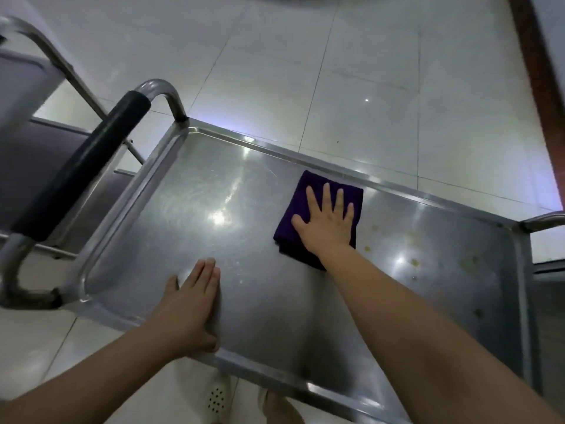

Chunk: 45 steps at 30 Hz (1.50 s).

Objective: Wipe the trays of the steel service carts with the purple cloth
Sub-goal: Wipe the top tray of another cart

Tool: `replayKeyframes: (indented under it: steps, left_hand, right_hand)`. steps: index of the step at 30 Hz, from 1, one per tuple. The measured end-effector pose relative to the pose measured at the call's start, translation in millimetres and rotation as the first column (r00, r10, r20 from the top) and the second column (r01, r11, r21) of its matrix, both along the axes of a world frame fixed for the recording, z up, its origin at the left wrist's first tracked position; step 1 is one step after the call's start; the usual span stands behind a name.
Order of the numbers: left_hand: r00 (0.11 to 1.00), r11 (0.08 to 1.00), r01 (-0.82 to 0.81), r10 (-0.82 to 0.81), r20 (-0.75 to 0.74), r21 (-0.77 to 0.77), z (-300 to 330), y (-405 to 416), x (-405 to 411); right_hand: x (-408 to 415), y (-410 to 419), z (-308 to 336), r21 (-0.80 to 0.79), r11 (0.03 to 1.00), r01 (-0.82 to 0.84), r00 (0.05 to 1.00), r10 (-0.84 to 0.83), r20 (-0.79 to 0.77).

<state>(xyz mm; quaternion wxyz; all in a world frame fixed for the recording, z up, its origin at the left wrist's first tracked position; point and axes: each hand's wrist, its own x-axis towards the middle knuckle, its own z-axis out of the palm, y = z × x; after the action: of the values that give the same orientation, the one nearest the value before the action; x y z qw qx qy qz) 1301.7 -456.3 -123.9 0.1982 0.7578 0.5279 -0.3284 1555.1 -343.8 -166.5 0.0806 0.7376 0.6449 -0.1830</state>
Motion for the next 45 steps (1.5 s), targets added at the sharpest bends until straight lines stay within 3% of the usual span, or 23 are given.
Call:
replayKeyframes:
  steps: [6, 14, 31, 37, 42, 45]
  left_hand:
    - [0.999, 0.999, -0.036, 0.036, -0.021, -0.033, -0.3, 1.5, 5.9]
    - [0.998, 0.998, -0.045, 0.043, -0.055, -0.037, -1.9, 0.3, 11.4]
    - [0.998, 1.000, 0.005, -0.003, -0.066, 0.026, -1.0, -26.1, -0.3]
    - [0.984, 0.996, 0.061, -0.050, -0.169, 0.058, 18.4, -24.2, 15.6]
    - [0.945, 0.939, 0.294, -0.314, 0.095, 0.176, 17.1, -24.6, 77.5]
    - [0.921, 0.923, 0.354, -0.372, 0.116, 0.147, 6.2, -22.0, 101.5]
  right_hand:
    - [35.4, 46.5, -3.1, 0.077, 0.995, -0.068, 0.997, 0.064, 0.048]
    - [30.6, 26.5, -10.0, 0.143, 0.987, -0.066, 0.993, 0.052, 0.103]
    - [-44.7, -219.1, -12.0, 0.182, 0.983, -0.034, 0.997, 0.020, 0.079]
    - [-48.6, -286.6, -7.4, 0.132, 0.991, 0.001, 0.998, -0.009, 0.061]
    - [-44.9, -291.6, -5.7, 0.123, 0.992, 0.026, 0.997, -0.034, 0.066]
    - [-41.8, -272.9, -4.0, 0.125, 0.989, 0.072, 0.996, -0.079, 0.048]
